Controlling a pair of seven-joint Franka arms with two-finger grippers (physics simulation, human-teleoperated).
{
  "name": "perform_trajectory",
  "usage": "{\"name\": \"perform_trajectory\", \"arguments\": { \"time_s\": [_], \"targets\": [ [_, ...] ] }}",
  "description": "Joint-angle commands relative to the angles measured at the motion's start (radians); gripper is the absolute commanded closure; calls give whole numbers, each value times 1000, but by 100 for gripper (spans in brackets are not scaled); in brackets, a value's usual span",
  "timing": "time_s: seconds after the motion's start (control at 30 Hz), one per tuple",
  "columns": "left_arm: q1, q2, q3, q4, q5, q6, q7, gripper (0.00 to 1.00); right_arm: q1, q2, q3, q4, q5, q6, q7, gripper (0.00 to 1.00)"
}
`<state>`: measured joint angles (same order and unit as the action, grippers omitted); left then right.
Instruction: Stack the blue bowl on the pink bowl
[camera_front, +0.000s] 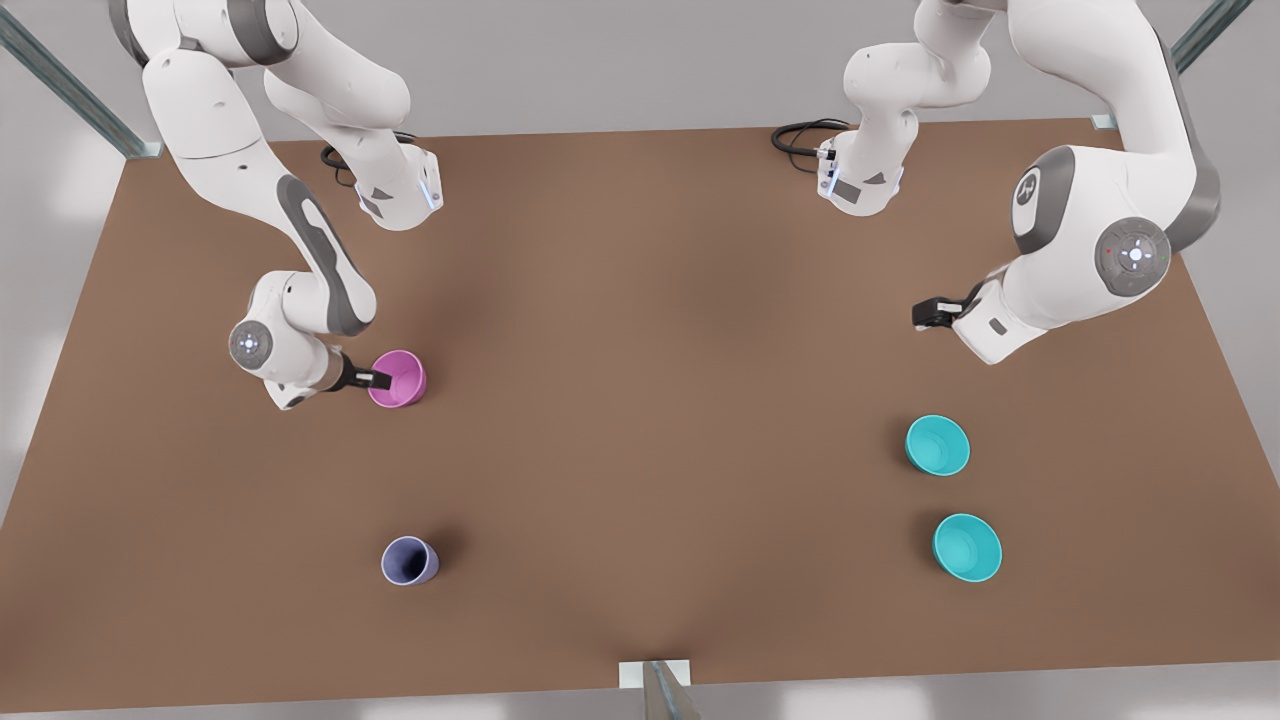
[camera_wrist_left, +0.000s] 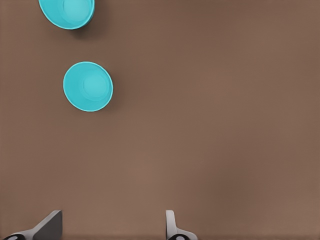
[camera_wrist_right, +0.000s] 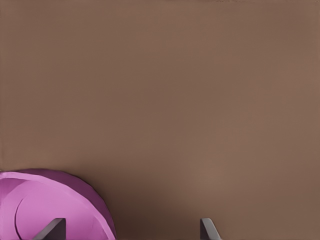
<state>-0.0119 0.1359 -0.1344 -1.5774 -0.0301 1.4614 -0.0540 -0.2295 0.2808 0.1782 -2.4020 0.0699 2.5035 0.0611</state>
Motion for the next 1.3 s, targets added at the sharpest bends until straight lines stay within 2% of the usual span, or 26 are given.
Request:
{"name": "perform_trajectory", "arguments": {
  "time_s": [0.0,0.07,0.17,0.2,0.23,0.27,0.3,0.33,0.5,0.57,0.63,0.7,0.87,0.97,1.07,1.17,1.27],
  "targets": [
    [0,-1,-1,0,1,-1,-1,0,1,0,7,0,4,49,2,3],
    [0,-1,-1,0,-1,-1,-1,0,1,-2,18,0,4,37,3,9],
    [-2,-1,-1,0,-1,-1,-1,0,1,-2,37,1,11,15,6,10],
    [-2,-1,-1,0,1,-1,-1,0,1,-2,40,9,22,-8,6,18],
    [0,-1,-1,0,-1,-1,-1,0,1,-3,40,14,25,-25,6,46],
    [-2,-1,-1,0,-1,-1,-1,0,1,1,40,18,25,-25,6,64],
    [0,-1,-1,0,-1,-1,-1,0,1,3,40,23,25,-25,5,75],
    [-2,-1,-1,0,1,-1,-1,0,1,3,41,26,25,-28,5,79],
    [-2,-1,-1,0,-1,-1,-1,0,2,3,55,104,54,-160,5,79],
    [-2,-1,-1,0,-1,-1,-3,0,10,0,72,204,106,-296,6,79],
    [0,-1,-1,0,-1,-13,-3,0,123,3,69,320,169,-351,74,79],
    [0,-1,-1,0,-1,-13,-3,0,292,26,66,451,159,-351,356,79],
    [4,17,-1,0,1,-12,-3,0,536,334,63,940,-16,-356,844,79],
    [36,51,-1,2,-4,17,-4,0,604,503,60,1124,-71,-356,898,79],
    [95,184,1,17,-8,175,2,0,642,621,60,1238,-140,-345,896,79],
    [178,418,13,200,-70,266,132,0,642,679,61,1273,-139,-292,895,79],
    [204,513,49,204,-74,427,227,0,641,695,63,1281,-131,-265,895,79]
  ]
}}
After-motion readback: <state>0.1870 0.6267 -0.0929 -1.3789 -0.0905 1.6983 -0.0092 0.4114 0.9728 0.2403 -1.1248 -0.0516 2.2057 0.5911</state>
